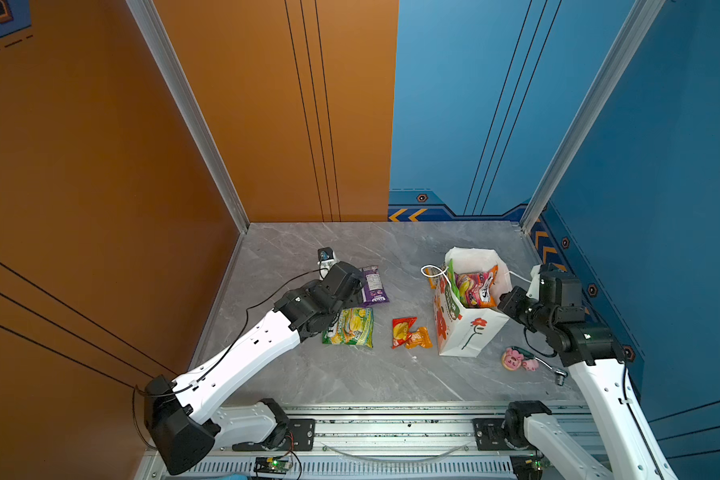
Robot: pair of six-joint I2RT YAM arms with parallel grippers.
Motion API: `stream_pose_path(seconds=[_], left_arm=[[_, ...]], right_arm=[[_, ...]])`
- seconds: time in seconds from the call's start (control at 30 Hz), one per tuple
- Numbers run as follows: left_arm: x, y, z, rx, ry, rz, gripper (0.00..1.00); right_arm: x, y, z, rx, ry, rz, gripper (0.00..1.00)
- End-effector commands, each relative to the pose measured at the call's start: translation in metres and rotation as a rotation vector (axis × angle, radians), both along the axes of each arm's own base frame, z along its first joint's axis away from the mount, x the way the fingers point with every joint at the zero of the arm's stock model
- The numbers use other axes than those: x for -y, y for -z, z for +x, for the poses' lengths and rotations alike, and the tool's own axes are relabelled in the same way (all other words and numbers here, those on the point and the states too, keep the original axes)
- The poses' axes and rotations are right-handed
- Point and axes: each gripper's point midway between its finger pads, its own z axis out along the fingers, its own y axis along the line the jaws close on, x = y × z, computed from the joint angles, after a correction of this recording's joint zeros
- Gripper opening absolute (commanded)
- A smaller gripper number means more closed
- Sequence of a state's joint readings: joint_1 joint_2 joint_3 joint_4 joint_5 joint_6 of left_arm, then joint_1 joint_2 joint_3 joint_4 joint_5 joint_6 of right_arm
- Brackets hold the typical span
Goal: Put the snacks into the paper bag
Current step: 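Withdraw the left gripper from the white bag toward the green Fox's bag, then lower the left gripper onto the green Fox's Spring Tea bag and grasp it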
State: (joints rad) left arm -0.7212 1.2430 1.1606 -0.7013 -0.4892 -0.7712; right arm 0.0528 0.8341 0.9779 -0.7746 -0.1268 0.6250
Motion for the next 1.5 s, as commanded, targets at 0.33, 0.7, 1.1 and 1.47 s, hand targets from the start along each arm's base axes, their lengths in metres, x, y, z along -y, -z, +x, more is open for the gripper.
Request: stream_pose_path(seconds=[0.33,0.7,1.1,1.47], left_arm=[[-0.054,0.132,-0.015,-0.449,-0.058,0.003,0.77],[-0.050,0.185,-0.013,-0.574,-0.030,-0.111,0.75],[-0.041,0.212,-0.017,-0.651,0.000,-0.106,0.48],[-0.034,0.215,-0.019,-0.664,0.032,-0.091,0.16]], right_arm=[[0.001,-0.005,0.003,0.040,-0.007,-0.029,0.00],[-0.005,0.002,0.005,0.033,-0.030,-0.002,0.00],[-0.006,0.001,0.006,0.040,-0.031,0.006,0.00],[-0.006,0.000,0.004,0.047,-0.031,0.010,0.00]])
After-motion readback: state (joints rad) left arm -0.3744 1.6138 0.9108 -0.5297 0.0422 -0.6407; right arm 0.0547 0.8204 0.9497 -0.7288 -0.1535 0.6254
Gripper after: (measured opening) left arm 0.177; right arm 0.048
